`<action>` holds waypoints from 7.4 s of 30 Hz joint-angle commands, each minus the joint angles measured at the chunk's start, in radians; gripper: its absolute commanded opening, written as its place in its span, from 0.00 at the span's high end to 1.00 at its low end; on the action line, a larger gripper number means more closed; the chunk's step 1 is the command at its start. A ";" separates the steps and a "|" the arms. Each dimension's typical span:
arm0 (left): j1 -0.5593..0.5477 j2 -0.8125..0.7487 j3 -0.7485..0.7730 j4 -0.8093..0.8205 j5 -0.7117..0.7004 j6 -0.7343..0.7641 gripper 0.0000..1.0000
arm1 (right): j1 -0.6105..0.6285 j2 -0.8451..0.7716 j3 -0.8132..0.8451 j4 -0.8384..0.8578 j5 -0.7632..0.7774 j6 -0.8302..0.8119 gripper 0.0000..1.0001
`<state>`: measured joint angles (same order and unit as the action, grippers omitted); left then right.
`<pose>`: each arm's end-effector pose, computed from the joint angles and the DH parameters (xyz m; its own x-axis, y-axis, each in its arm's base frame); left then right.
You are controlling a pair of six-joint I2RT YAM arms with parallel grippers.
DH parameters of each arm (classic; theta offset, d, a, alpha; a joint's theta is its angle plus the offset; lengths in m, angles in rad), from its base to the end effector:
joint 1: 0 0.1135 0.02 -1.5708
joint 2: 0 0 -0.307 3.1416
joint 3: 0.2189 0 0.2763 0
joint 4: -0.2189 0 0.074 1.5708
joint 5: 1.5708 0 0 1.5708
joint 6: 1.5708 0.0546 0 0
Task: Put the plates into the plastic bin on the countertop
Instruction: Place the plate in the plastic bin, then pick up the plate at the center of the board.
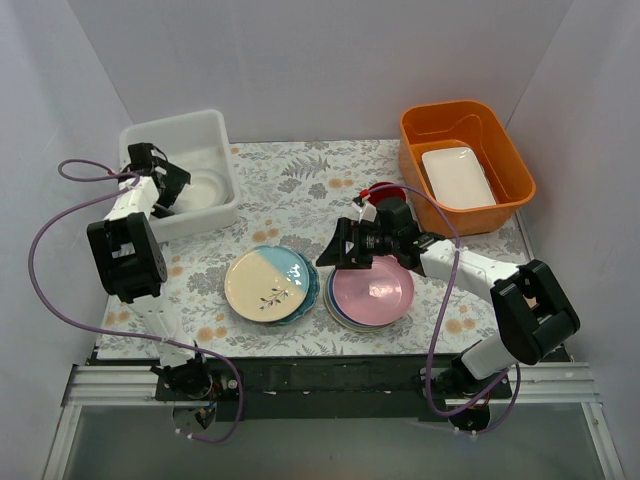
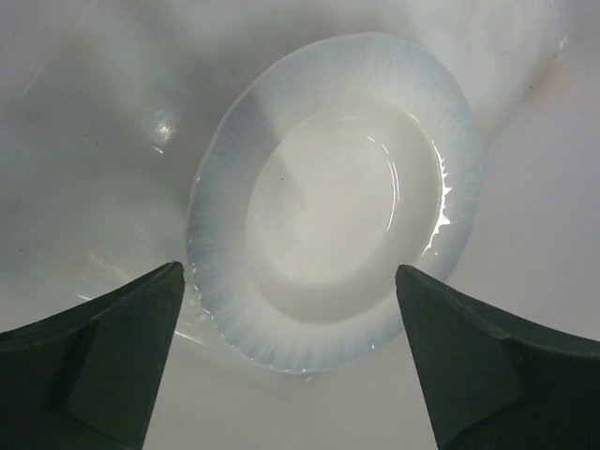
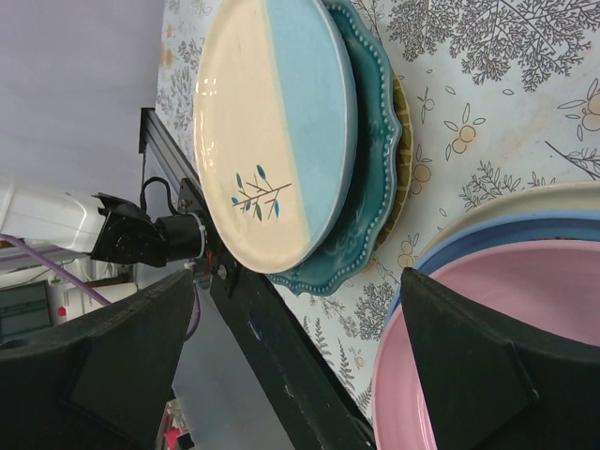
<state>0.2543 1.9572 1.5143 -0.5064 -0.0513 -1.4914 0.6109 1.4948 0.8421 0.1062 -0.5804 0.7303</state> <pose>0.4638 0.1234 0.2320 0.2168 -0.9723 -0.0877 -0.8066 -0.1278 -0.5771 0.2692 0.2251 0.2413 -0.8931 0.0556 -0.4464 -0.3592 0.5090 0.7822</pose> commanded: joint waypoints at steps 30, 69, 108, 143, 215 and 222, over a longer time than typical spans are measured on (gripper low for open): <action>0.005 -0.475 -0.064 -0.116 0.373 0.046 0.02 | 0.003 -0.084 0.035 -0.017 -0.015 -0.005 0.02; -0.128 -1.172 -0.804 -0.356 0.381 0.040 0.02 | 0.104 -0.027 0.098 -0.143 0.034 -0.009 0.26; -0.240 -1.078 -0.919 -0.276 0.280 -0.026 0.04 | 0.220 0.188 0.092 0.016 0.252 0.126 0.50; -0.363 -1.370 -1.000 -0.110 0.277 -0.191 0.52 | 0.271 0.301 0.161 0.064 0.180 0.104 0.88; -0.382 -1.387 -0.875 -0.034 0.347 -0.098 1.00 | 0.265 0.016 0.155 0.052 0.237 0.116 0.02; -0.382 -1.345 -0.803 -0.024 0.377 -0.118 1.00 | 0.254 -0.028 0.187 -0.002 0.249 0.089 0.02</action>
<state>-0.1246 0.6209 0.6250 -0.6415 0.2760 -1.5860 0.8757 1.5101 0.9909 0.1108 -0.3496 0.8356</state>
